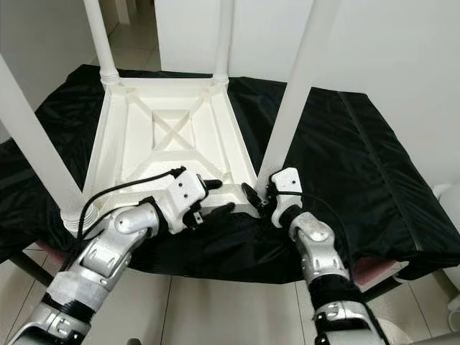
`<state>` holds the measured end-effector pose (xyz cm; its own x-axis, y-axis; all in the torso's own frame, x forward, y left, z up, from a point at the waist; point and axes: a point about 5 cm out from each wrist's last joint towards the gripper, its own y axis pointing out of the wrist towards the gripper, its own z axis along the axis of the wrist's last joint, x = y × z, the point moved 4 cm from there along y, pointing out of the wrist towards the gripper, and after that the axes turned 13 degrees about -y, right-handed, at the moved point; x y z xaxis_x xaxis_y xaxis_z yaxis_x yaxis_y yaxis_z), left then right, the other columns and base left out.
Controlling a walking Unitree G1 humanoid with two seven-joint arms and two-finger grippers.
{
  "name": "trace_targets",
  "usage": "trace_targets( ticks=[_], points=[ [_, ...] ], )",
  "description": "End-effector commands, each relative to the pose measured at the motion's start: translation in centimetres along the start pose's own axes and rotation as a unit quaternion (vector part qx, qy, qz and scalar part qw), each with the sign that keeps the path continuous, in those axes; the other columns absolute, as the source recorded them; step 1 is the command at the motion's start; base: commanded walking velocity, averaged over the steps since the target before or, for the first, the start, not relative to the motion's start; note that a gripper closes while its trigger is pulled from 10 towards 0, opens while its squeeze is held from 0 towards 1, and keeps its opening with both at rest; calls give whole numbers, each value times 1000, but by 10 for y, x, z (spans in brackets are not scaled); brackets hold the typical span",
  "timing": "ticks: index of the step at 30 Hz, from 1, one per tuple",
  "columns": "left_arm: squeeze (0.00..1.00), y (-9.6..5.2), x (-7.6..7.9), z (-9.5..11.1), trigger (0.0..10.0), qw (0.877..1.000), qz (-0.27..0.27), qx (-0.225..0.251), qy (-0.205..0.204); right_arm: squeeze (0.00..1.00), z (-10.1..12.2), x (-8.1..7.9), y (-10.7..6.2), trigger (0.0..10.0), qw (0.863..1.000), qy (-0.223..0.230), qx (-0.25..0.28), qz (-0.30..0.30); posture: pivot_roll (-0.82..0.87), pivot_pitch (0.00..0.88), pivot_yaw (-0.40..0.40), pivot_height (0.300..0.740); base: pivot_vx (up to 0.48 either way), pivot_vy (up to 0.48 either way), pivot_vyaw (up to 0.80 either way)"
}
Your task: Building children table
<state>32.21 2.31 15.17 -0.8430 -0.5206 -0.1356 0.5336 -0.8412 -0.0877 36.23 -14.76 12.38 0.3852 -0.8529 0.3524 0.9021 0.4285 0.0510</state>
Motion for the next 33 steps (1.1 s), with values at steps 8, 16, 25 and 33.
trace_targets(
  ticks=[8,16,25,33],
  points=[
    [0,-3,-17,-5,10000,996,86,4,-19,0,2,-17,-12,10000,996,19,-21,-86,32,19,-48,740,0,0,0],
    [0,-3,-17,-7,10000,996,85,2,-21,0,-3,-30,-24,10000,974,60,-64,-209,35,22,-51,740,0,0,0],
    [0,-5,-17,-8,10000,996,88,0,-24,0,5,-37,-21,10000,964,72,-68,-245,44,23,-52,740,0,0,0],
    [0,-6,-18,-7,10000,996,89,3,-21,1000,14,-31,-28,10000,967,73,-37,-240,35,22,-43,740,0,0,0]
  ],
)
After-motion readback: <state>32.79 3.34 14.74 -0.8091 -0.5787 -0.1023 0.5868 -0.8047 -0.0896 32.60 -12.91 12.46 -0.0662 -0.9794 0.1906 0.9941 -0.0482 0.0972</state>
